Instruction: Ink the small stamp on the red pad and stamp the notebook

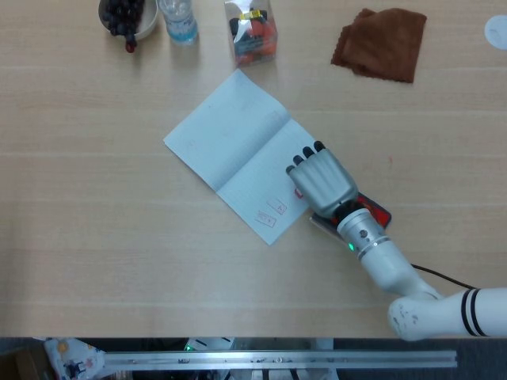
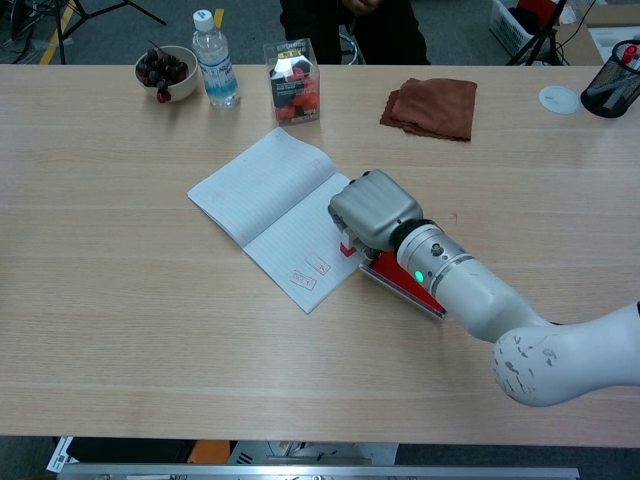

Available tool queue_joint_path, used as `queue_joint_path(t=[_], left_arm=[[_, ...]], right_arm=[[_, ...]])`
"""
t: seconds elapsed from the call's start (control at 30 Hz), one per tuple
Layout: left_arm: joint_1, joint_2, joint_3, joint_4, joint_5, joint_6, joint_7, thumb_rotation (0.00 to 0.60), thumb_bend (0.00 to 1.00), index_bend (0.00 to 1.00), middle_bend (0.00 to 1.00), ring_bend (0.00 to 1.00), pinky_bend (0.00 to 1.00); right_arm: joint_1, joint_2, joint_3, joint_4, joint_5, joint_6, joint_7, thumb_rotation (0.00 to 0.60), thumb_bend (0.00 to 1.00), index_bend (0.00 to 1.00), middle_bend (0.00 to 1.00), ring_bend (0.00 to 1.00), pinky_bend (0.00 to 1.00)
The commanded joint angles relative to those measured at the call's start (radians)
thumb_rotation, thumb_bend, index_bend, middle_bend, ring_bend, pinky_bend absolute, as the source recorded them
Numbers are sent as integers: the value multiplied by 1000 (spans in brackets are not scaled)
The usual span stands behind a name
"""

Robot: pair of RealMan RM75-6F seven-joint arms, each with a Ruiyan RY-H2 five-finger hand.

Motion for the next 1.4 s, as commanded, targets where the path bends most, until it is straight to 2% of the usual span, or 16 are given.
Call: queue_joint_path(t=[0.03, 0.5, 0.73, 0.97, 1.17, 1.4], left_arm=[[0, 0, 0, 1, -1, 0, -1, 600, 273, 41, 31, 34, 63], [3, 0, -1, 3, 0, 5, -5, 600, 272, 40, 31, 34, 63], [2, 1, 0, -1, 7, 6, -1, 600, 273, 40, 31, 34, 63], [0, 1, 3, -11, 17, 4, 12, 600, 273, 40, 31, 34, 63], [-1, -1, 6, -17, 23, 4, 21, 600, 272, 40, 31, 34, 63], [-3, -4, 10, -21, 27, -3, 30, 600, 272, 40, 31, 34, 63]], right_arm=[[0, -4, -1, 7, 2, -2, 1, 600, 368, 599, 468, 328, 293], [-1, 6, 3, -13, -12, 8, 14, 600, 367, 602, 471, 330, 293], [-13, 74, 17, -94, -30, 42, 31, 600, 368, 602, 471, 329, 293], [-34, 182, 26, -171, -39, 77, 50, 600, 368, 602, 471, 330, 293], [-54, 245, 4, -161, -27, 73, 61, 600, 368, 602, 471, 330, 293], [-73, 251, -9, -88, -10, 45, 116, 600, 368, 602, 471, 330, 293]])
